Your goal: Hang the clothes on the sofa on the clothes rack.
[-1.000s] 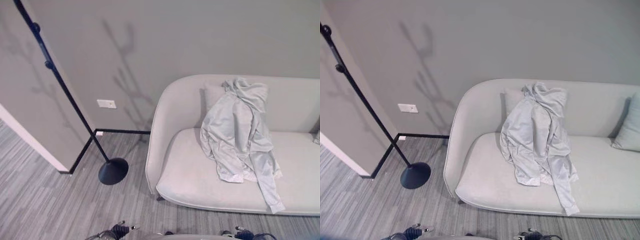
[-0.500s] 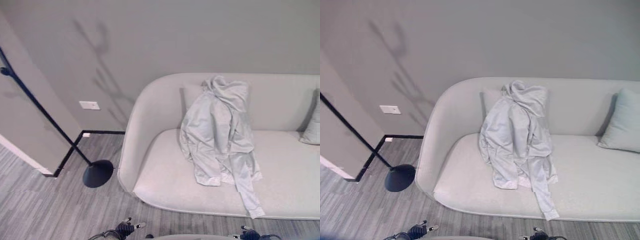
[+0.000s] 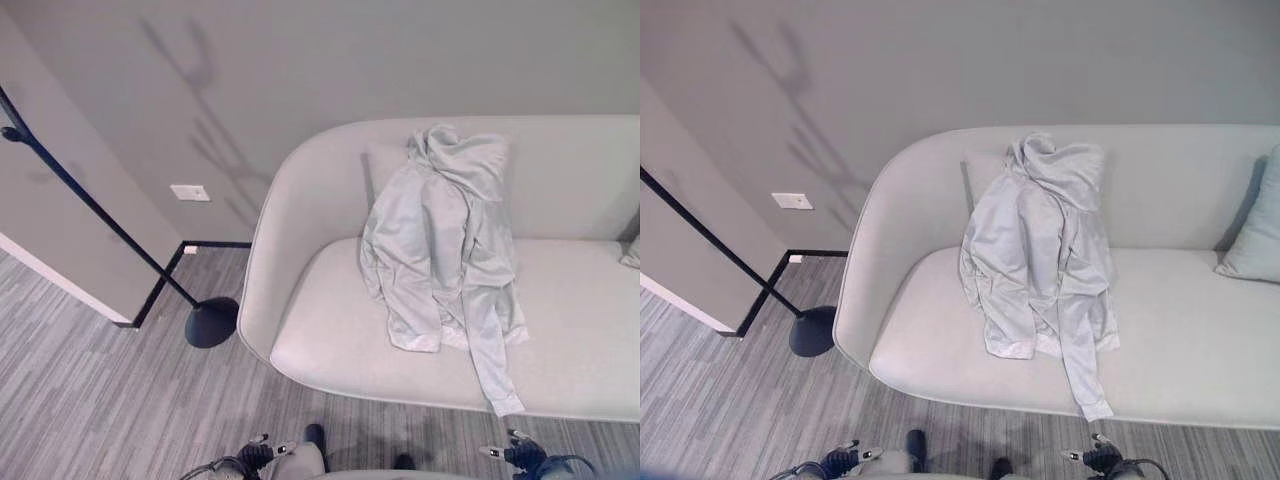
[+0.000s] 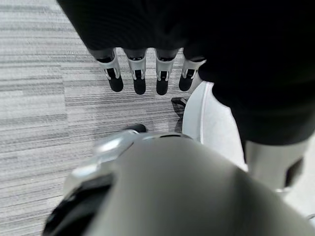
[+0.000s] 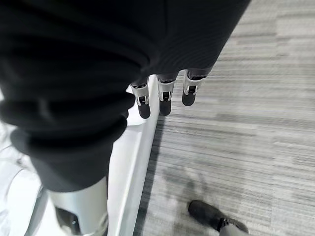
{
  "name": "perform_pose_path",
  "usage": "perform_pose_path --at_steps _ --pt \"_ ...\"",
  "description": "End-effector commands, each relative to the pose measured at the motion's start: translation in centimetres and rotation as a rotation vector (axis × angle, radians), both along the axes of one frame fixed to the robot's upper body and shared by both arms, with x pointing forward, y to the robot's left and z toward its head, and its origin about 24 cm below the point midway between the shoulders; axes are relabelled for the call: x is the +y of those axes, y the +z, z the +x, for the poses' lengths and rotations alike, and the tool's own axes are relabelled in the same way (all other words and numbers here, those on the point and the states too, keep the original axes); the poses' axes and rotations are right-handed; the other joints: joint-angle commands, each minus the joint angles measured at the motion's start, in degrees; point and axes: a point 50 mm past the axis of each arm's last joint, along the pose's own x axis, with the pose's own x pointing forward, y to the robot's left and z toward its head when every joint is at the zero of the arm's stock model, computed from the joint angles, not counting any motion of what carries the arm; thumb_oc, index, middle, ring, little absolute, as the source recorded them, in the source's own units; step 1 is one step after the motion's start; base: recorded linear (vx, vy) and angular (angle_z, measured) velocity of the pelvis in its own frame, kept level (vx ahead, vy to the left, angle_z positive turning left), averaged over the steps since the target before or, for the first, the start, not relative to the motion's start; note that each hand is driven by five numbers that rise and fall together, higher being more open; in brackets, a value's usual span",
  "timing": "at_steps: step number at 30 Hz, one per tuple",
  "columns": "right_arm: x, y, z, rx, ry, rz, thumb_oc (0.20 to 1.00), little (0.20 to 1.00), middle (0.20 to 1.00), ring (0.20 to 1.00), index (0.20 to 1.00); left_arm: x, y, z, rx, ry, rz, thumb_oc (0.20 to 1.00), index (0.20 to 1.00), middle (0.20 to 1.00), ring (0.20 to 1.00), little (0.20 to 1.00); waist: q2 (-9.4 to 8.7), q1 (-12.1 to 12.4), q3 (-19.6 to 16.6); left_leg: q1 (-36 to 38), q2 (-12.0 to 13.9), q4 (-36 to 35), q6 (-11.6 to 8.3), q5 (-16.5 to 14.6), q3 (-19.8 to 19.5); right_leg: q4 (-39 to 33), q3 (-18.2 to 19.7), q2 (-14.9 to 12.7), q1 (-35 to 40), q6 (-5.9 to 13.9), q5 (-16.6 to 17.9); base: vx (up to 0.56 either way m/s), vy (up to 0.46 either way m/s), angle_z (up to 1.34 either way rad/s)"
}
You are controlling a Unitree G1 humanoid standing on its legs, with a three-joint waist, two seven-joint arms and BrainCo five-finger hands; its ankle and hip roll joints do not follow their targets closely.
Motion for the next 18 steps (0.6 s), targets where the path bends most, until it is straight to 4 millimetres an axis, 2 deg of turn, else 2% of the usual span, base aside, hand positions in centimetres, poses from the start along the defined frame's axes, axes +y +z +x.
perform_pose_path --at_steps 1,3,5,6,8,9,10,12,13,14,15,16,17,18 --pt "0.2 1.4 2.4 -0.136 -0.01 0.027 1.0 1.0 1.0 1.0 1.0 1.2 0.4 0.7 -0.026 0.015 0.031 1.0 1.0 1.0 1.0 1.0 0.52 1.19 -0.44 -1.61 0.17 0.86 3.33 -3.31 2.65 0.59 4.39 -0.74 3.81 5.3 0.59 0.39 0.097 -0.06" --pt "0.9 1.2 2.6 -0.129 0.018 0.039 1.0 1.0 1.0 1.0 1.0 1.5 0.3 0.3 -0.008 0.02 0.045 1.0 1.0 1.0 1.0 1.0 0.6 1.68 -2.11 0.16 -0.47 0.86 3.04 -1.03 1.45 0.59 5.41 -1.21 4.42 5.24 1.01 0.39 0.139 -0.54" --pt "1.1 1.2 2.8 -0.13 0.032 0.036 1.0 1.0 1.0 1.0 1.0 1.7 0.3 0.2 -0.001 0.018 0.056 1.0 1.0 1.0 1.0 1.0 0.42 1.75 -2.64 0.91 -0.58 0.86 3.07 -0.33 1.81 0.59 5.48 -1.56 4.94 5.24 1.25 0.3 0.139 -0.69" --pt "1.6 0.9 2.9 -0.107 0.058 0.036 1.0 1.0 1.0 1.0 1.0 2.1 0.2 -0.4 0.016 0.016 0.067 1.0 1.0 1.0 1.0 1.0 -0.48 2.97 -4.42 2.37 -1.52 0.86 3.3 1.23 2.04 0.59 5.57 -3.37 7.1 5.34 2.74 0.44 0.194 -0.29" --pt "2.1 0.6 2.7 -0.09 0.068 0.049 1.0 1.0 1.0 1.0 1.0 2.9 0.2 -1.0 0.026 0.036 0.087 1.0 1.0 1.0 1.0 1.0 -2.01 3.97 -5.66 5.12 -3.39 0.86 3.69 0.64 2.29 1.61 3.98 -6.67 9.69 5.21 5.06 0.56 0.282 -0.42" --pt "2.0 0.5 2.5 -0.08 0.066 0.046 1.0 1.0 1.0 1.0 1.0 2.9 0.2 -1.0 0.025 0.036 0.088 1.0 1.0 1.0 1.0 1.0 -2.09 4.17 -5.8 6.08 -4.04 0.86 3.91 0.34 2.36 4.31 3.89 -7.68 9.74 5.34 5.11 0.41 0.267 -0.74" --pt "2.0 0.4 2.5 -0.076 0.067 0.041 1.0 1.0 1.0 1.0 1.0 3.0 0.2 -1.0 0.024 0.033 0.088 1.0 1.0 1.0 1.0 1.0 -1.95 4.2 -5.79 7.15 -4.48 0.86 4.11 0.05 2.63 7.5 3.81 -8.23 9.41 5.56 5.17 0.21 0.164 -0.69" --pt "2.0 0.4 2.5 -0.076 0.067 0.041 1.0 1.0 1.0 1.0 1.0 3.0 0.2 -1.0 0.024 0.033 0.088 1.0 1.0 1.0 1.0 1.0 -1.98 4.26 -5.73 7.23 -4.51 0.86 4.13 0.02 2.69 7.6 3.87 -8.29 9.42 5.59 5.1 0.15 0.182 -0.25" --pt "1.3 0.8 2.8 -0.081 0.066 0.019 1.0 1.0 1.0 1.0 1.0 2.7 0.3 -0.6 0.007 0.034 0.082 1.0 1.0 1.0 1.0 1.0 1.51 2.59 -3.27 12.32 -3.7 0.86 4.79 -0.86 2.41 23.54 4.93 -7.82 3.97 6.0 4.78 0.25 0.359 0.04" --pt "1.1 0.9 2.9 -0.085 0.061 0.019 1.0 1.0 1.0 1.0 1.0 2.6 0.4 -0.4 0.0 0.029 0.081 1.0 1.0 1.0 1.0 1.0 2.82 1.75 -1.71 14.38 -3.51 0.86 4.98 -1.24 1.89 27.74 5.47 -7.12 2.31 6.01 3.99 0.25 0.358 0.15" --pt "1.1 0.9 3.0 -0.085 0.061 0.019 1.0 1.0 1.0 1.0 1.0 2.6 0.4 -0.4 0.0 0.03 0.081 1.0 1.0 1.0 1.0 1.0 2.78 1.75 -1.55 14.54 -3.57 0.86 4.99 -1.25 1.92 27.87 5.5 -7.19 2.4 6.02 3.89 0.23 0.111 0.53" --pt "1.0 0.9 2.8 -0.089 0.056 0.017 1.0 1.0 1.0 1.0 1.0 2.9 0.5 -0.1 -0.006 0.03 0.093 1.0 1.0 1.0 1.0 1.0 3.07 0.3 0.42 17.7 -4.46 0.86 4.94 -2.79 0.73 26.34 4.34 -9.12 -0.92 5.12 2.15 0.24 -0.005 0.56" --pt "0.8 1.0 2.8 -0.091 0.052 0.013 1.0 1.0 1.0 1.0 1.0 2.9 0.5 0.0 -0.009 0.03 0.094 1.0 1.0 1.0 1.0 1.0 2.92 0.05 0.46 17.87 -4.84 0.86 4.96 -3.24 -0.13 22.39 4.04 -9.78 -1.57 5.04 2.1 0.24 -0.005 0.42" --pt "0.8 1.0 2.8 -0.091 0.052 0.013 1.0 1.0 1.0 1.0 1.0 2.9 0.5 0.0 -0.009 0.03 0.094 1.0 1.0 1.0 1.0 1.0 2.88 -0.08 0.61 18.06 -4.89 0.86 4.96 -3.29 -0.25 22.32 3.91 -9.83 -1.27 5.07 2.02 0.13 -0.089 -0.04"
